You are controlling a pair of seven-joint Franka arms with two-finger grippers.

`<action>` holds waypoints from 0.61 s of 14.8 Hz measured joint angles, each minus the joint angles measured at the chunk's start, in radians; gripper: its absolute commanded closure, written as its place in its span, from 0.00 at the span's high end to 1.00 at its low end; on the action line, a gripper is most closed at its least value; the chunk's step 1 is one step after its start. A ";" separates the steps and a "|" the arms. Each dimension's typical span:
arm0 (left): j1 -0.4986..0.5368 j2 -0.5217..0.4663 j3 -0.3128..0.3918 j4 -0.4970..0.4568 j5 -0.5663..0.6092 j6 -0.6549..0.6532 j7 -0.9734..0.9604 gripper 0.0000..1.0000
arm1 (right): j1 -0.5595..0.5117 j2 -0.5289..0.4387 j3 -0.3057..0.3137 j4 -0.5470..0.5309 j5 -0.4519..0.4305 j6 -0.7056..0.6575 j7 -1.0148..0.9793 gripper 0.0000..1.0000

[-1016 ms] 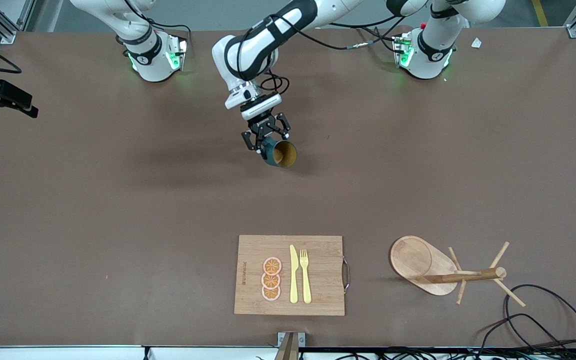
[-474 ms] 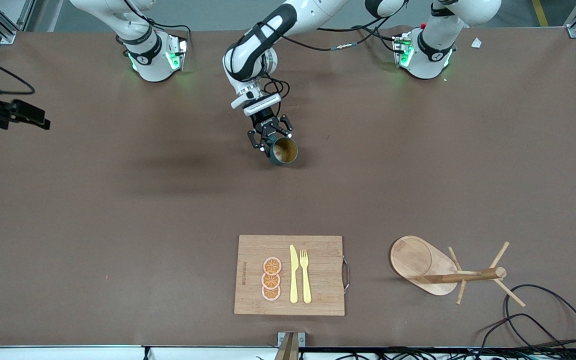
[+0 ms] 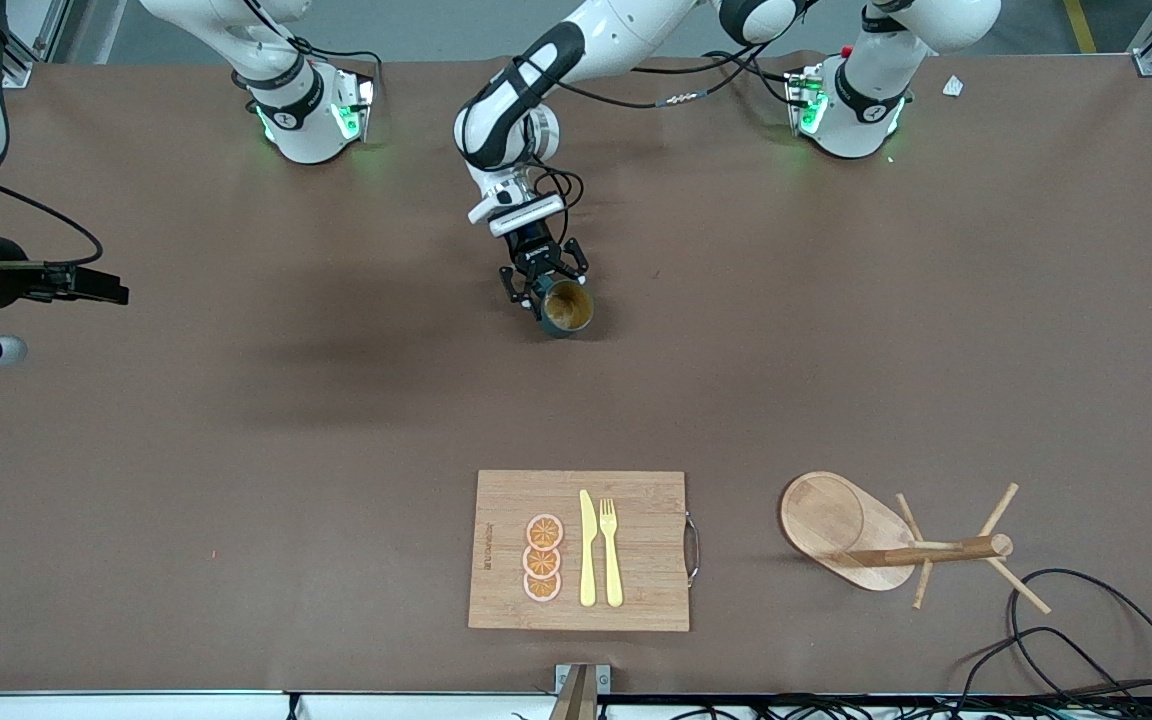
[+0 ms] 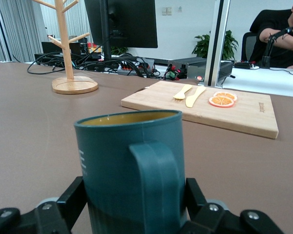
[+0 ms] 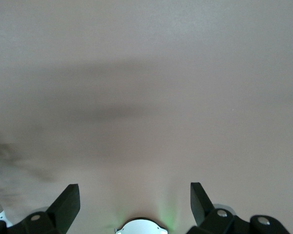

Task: Transfer cup from left to right arm and place
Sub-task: 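Carry the teal mug toward the table middle with the left gripper, then reach the right gripper to the mug while the left gripper holds it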

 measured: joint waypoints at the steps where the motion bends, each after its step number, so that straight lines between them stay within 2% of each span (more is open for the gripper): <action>1: 0.000 0.001 0.003 0.000 0.000 0.000 -0.004 0.69 | 0.000 0.003 0.000 0.003 0.000 0.000 0.000 1.00; 6: -0.002 0.026 0.008 0.000 0.037 -0.006 -0.005 0.70 | 0.024 0.004 0.013 0.006 0.001 0.000 0.072 1.00; 7: -0.005 0.030 0.008 0.001 0.041 -0.010 -0.005 0.79 | 0.037 0.004 0.016 0.006 0.001 0.000 0.121 1.00; 8: -0.008 0.031 0.007 0.001 0.042 -0.010 -0.005 1.00 | 0.051 0.004 0.017 0.006 0.002 0.000 0.157 1.00; 9: -0.009 0.032 0.007 0.001 0.042 -0.011 -0.005 1.00 | 0.065 0.004 0.019 0.006 0.004 0.000 0.186 1.00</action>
